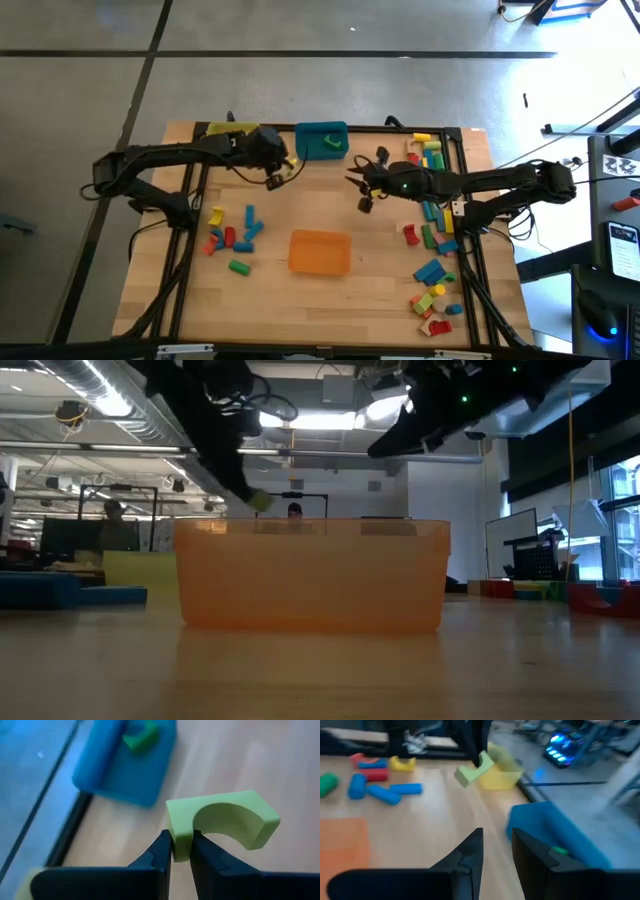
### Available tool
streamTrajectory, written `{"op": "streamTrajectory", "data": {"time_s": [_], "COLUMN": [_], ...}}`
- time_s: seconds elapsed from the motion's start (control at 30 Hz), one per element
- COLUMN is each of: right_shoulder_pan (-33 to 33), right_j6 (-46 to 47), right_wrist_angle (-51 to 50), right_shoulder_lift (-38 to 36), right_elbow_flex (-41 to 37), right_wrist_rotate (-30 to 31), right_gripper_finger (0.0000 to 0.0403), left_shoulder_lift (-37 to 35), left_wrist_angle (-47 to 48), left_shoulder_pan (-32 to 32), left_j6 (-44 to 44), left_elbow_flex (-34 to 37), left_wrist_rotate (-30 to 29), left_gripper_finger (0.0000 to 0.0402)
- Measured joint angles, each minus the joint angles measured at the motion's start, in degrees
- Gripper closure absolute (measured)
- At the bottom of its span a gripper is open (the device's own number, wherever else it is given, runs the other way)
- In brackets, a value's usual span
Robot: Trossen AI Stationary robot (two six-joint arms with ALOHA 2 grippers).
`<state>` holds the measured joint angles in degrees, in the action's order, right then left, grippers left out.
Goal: Sort blocks by size
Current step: Put the light green arch block into the blue bin
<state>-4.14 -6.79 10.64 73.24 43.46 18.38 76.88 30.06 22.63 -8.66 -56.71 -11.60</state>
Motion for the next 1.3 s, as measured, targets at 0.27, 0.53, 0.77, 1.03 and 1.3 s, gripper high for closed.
{"op": "streamTrajectory", "data": {"time_s": [0.27,0.53,0.77,1.03,1.3], "right_shoulder_pan": [-0.8,-3.3,-3.8,-3.8,-3.8], "right_j6": [-5.8,-6.0,-5.4,-5.4,-5.3], "right_wrist_angle": [8.1,9.5,7.9,7.0,7.0], "right_shoulder_lift": [0.3,0.3,0.6,0.6,0.6], "right_elbow_flex": [0.0,0.0,0.0,0.0,0.0], "right_wrist_rotate": [5.0,4.6,4.6,4.5,4.5], "right_gripper_finger": [0.0304,0.0304,0.0304,0.0304,0.0304], "left_shoulder_lift": [7.1,18.1,28.7,35.7,40.1], "left_wrist_angle": [-15.0,-20.6,-8.3,-6.8,-6.7], "left_shoulder_pan": [4.7,9.0,11.4,14.0,15.6], "left_j6": [-1.5,-7.0,-9.5,-8.6,-9.8], "left_elbow_flex": [0.0,-6.4,-21.9,-26.4,-26.4], "left_wrist_rotate": [0.4,0.5,0.5,5.8,6.3], "left_gripper_finger": [0.0358,0.0357,0.0357,0.0357,0.0357]}}
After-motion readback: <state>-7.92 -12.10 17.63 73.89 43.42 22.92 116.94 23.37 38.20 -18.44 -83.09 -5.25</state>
